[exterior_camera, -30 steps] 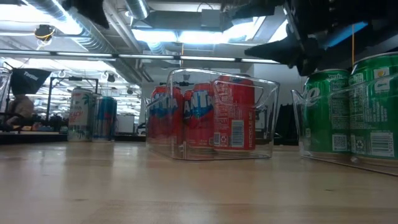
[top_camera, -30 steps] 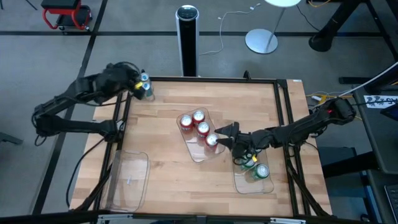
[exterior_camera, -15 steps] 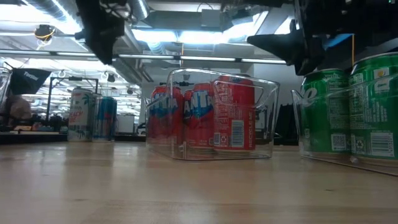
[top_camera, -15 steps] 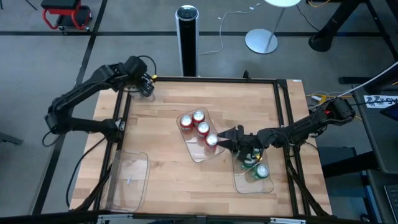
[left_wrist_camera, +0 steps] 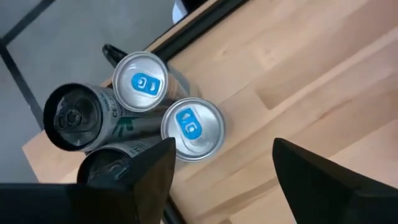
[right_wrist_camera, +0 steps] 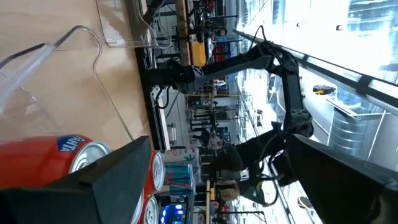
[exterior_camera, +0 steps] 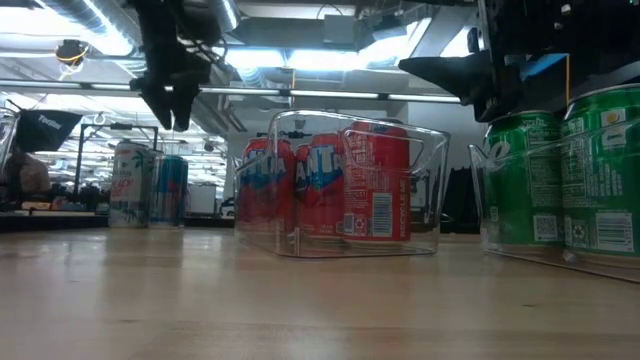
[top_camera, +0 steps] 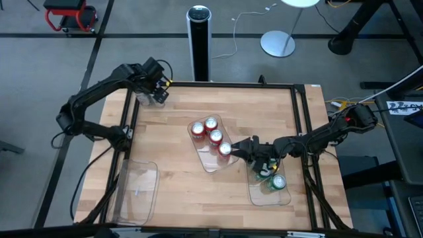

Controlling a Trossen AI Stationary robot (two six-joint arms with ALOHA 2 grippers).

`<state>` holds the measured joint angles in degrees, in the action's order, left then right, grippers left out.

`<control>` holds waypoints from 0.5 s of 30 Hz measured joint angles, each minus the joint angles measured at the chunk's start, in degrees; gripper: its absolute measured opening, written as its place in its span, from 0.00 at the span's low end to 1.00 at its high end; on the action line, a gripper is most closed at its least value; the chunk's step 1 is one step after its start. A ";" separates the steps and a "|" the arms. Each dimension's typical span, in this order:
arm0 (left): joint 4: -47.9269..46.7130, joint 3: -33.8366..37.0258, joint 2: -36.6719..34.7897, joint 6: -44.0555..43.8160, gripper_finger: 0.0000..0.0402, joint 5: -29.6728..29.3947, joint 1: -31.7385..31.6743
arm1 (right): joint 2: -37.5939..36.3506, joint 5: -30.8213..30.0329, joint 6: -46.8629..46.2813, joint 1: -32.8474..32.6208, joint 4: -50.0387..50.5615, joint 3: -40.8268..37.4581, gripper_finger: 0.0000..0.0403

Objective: Sort soda cans
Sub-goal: Put the bottom blue soda can into the left transparent bin

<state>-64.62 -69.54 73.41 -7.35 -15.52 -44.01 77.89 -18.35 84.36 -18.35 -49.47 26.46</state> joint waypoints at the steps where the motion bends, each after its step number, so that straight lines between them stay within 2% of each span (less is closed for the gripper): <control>1: -0.13 0.00 0.54 0.19 0.65 -0.02 -0.35 | 0.00 0.00 0.19 0.00 0.04 0.00 0.93; 8: -0.08 0.02 1.50 5.29 0.65 -0.30 -1.57 | 0.01 -0.09 0.94 0.00 0.54 0.00 0.93; 15: 0.67 0.04 1.22 5.48 0.69 -2.47 -1.53 | 0.02 -0.50 -0.22 0.00 1.48 -0.02 0.93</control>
<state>-63.94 -69.49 74.63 -1.87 -17.98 -45.54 77.91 -18.85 84.15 -18.35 -47.99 26.44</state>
